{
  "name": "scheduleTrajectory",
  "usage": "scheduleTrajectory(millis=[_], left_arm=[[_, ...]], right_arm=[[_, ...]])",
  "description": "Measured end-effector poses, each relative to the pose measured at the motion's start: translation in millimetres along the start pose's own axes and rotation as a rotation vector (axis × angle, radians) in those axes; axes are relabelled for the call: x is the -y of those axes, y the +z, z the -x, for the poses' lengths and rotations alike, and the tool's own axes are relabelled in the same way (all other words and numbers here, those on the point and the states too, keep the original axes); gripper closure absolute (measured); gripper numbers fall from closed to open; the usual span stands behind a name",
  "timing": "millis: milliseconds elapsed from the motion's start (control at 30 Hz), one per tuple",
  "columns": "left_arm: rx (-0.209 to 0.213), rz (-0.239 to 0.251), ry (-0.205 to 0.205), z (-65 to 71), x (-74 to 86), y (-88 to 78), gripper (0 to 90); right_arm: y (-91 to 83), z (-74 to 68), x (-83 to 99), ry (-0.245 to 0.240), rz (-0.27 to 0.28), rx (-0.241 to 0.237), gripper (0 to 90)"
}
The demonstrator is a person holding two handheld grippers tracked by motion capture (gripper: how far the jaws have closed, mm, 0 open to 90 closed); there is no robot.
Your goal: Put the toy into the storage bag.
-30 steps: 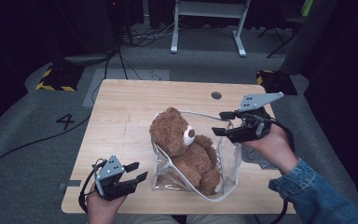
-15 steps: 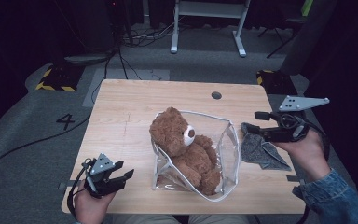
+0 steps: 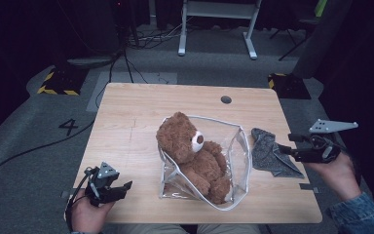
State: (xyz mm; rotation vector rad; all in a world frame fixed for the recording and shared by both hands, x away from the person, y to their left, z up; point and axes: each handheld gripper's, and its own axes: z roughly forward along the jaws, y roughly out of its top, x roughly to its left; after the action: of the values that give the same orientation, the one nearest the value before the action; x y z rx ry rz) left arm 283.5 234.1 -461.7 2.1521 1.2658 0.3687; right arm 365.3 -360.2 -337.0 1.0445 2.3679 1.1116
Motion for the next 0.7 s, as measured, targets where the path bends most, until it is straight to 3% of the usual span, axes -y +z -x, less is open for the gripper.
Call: scheduleTrajectory(millis=[233,333,433,700], left_arm=[[-0.004,0.0,-0.001,-3.8,6.6,11.5,39.8],[-0.026,-0.022,-0.003,-5.2,10.3,17.3,39.7],[-0.043,-0.053,0.021,-6.5,13.1,21.3,39.7],[-0.032,-0.014,0.024,-8.3,16.0,24.6,35.6]], right_arm=[[17.7,8.2,45.6,0.066,-0.019,0.017,34.2],[26.2,10.5,63.8,0.091,-0.017,-0.012,33.4],[34.6,10.8,80.0,0.093,-0.044,-0.01,30.8],[55.5,7.3,118.5,0.112,-0.043,0.016,20.7]])
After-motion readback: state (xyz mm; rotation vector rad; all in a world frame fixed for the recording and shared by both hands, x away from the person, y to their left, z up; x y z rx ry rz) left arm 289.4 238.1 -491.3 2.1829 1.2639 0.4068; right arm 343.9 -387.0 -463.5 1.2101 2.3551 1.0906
